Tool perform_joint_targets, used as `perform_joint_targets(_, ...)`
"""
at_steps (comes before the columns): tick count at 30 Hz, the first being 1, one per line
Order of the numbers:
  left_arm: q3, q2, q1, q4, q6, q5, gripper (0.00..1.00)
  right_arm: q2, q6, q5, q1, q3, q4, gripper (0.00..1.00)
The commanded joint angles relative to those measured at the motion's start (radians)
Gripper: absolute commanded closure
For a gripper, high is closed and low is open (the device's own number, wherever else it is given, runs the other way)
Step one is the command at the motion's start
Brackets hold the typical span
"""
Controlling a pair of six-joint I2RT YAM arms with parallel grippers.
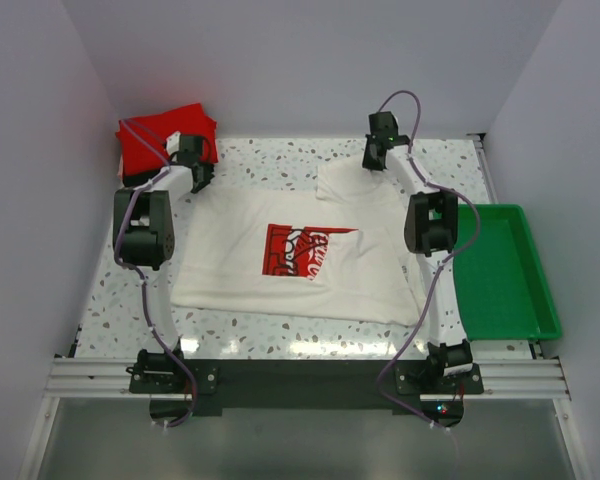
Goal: Fold and stack the t-shirts
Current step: Fold the tshirt
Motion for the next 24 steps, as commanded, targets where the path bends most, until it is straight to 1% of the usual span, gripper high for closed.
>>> perform_joint_targets(1, 0.006, -0.023, 0.025, 0.061, 0.016, -0.007, 1.0, -0.073, -0.012, 0.008, 0.004, -0.035, 0.067, 0.98)
perform_joint_targets(2, 0.011, -0.022, 0.026, 0.064, 0.015, -0.006, 1.0, -0.084, -0.015, 0.023, 0.004, -0.043, 0.099, 1.0)
perform_joint_targets(8, 0.046, -0.025, 0.031, 0.067, 0.018, 0.002, 1.0, -0.153, -0.026, 0.043, 0.004, -0.051, 0.176, 1.0)
perform_joint_targets(16, 0.089, -0.042, 0.031, 0.062, 0.024, 0.006, 1.0, -0.202, -0.036, 0.06, 0.004, -0.025, 0.195, 1.0)
perform_joint_targets(17, 0.092, -0.042, 0.031, 0.061, 0.021, 0.008, 1.0, -0.212, -0.038, 0.062, 0.004, -0.031, 0.198, 1.0)
perform_joint_targets(18, 0.095, -0.043, 0.057, 0.059, 0.022, 0.012, 1.0, -0.228, -0.038, 0.062, 0.004, -0.046, 0.202, 1.0)
perform_joint_targets(23, 0.102, -0.051, 0.063, 0.05, 0.018, 0.02, 1.0, -0.284, -0.043, 0.063, 0.004, -0.103, 0.196, 1.0)
perform_joint_targets(24, 0.1, -0.054, 0.066, 0.045, 0.015, 0.023, 1.0, -0.302, -0.04, 0.065, 0.004, -0.155, 0.199, 1.0)
